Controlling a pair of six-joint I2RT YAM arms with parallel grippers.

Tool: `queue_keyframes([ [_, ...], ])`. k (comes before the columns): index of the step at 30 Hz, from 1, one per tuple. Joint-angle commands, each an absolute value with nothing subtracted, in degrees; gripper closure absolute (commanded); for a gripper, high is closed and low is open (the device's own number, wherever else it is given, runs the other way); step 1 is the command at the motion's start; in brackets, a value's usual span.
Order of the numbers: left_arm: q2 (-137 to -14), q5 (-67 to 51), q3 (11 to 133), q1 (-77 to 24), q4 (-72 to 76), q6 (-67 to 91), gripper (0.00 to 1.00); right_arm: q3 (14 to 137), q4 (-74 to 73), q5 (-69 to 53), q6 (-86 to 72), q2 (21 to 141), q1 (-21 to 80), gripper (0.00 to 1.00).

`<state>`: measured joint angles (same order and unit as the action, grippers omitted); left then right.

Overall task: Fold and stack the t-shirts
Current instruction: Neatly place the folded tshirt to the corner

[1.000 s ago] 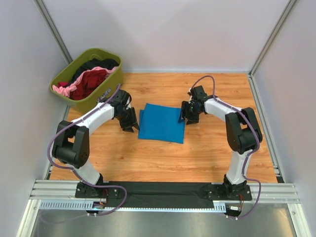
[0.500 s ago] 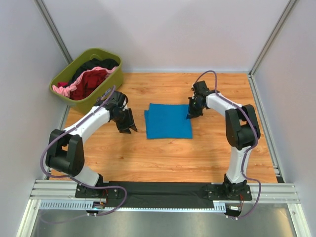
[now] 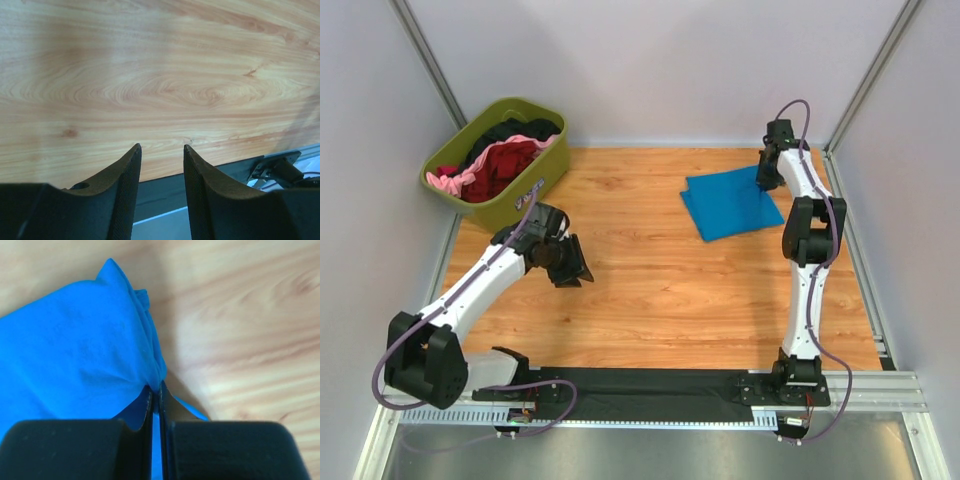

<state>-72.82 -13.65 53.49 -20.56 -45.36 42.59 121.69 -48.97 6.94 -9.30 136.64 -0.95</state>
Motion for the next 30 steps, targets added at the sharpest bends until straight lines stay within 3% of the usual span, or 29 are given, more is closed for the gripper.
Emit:
queue_keyframes([
  [1, -69.01, -14.06, 52.47, -21.53, -46.49, 45.88, 0.53, 133.21, -51.68, 11.07, -4.49, 143.24, -4.21, 0.99],
  [4, -65.75, -12.66, 52.38, -22.59, -48.16, 47.46, 0.53, 141.75, -51.16, 11.08, -2.9, 148.35, -6.67, 0.98],
  [12, -60.82, -11.95, 54.58, -24.52, -50.97, 50.27, 0.53, 143.07, -40.18, 6.51, -2.2, 149.23, -13.0, 0.94],
  [26, -62.75, -10.64, 60.03, -25.49, -52.29, 50.1, 0.52, 147.39, -33.49, 3.6, -0.26, 153.02, -16.43, 0.92],
  [29, -63.02, -10.37, 60.73, -25.49, -52.65, 49.66, 0.52, 147.13, -32.26, 3.34, -0.26, 151.35, -16.96, 0.88],
  [30, -63.02, -10.37, 60.91, -25.49, -52.65, 49.57, 0.51, 146.95, -31.99, 3.34, -0.18, 150.74, -16.96, 0.81],
])
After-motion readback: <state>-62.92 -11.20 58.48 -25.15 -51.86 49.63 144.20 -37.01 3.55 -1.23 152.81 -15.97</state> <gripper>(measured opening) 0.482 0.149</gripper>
